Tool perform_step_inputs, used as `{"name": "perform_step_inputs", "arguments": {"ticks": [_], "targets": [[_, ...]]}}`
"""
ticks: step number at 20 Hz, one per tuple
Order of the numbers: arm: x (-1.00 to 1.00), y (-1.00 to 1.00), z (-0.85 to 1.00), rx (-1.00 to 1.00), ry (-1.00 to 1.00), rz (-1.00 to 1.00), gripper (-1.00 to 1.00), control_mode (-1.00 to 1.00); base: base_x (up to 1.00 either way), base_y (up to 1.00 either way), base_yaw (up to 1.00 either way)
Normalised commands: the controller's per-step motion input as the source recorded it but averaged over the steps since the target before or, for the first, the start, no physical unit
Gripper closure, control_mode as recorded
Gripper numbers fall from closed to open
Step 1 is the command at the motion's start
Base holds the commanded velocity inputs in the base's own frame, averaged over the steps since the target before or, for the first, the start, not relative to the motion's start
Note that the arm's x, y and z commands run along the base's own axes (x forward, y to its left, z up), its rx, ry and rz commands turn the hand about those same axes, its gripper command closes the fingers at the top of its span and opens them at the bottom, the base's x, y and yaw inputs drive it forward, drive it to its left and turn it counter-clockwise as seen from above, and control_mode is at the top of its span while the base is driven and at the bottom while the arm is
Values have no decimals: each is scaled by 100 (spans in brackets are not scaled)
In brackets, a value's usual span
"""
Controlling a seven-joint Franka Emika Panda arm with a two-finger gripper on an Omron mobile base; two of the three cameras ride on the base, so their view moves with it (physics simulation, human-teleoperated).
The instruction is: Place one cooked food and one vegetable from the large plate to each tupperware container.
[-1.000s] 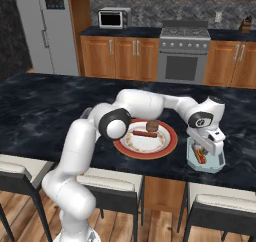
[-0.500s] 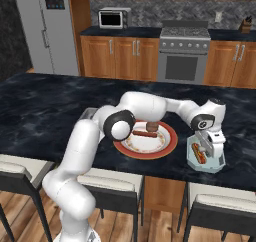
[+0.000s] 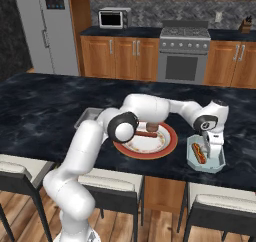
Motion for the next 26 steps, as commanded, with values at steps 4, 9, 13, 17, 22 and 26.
{"name": "perform_step_inputs", "arguments": {"ticks": [4, 9, 13, 17, 22, 26], "targets": [[0, 13, -30, -8, 0, -26, -100, -100, 0, 0, 0], [0, 0, 0, 0, -1, -21, -100, -100, 0, 0, 0], [0, 0, 0, 0, -1, -17, -100, -100, 0, 0, 0], [0, 0, 4, 0, -7, -18, -100, -100, 0, 0, 0], [-18, 17, 51, 1, -15, -5, -100, -100, 0, 0, 0], [-41, 55, 37, 13, -2, 0, -100, -100, 0, 0, 0]]}}
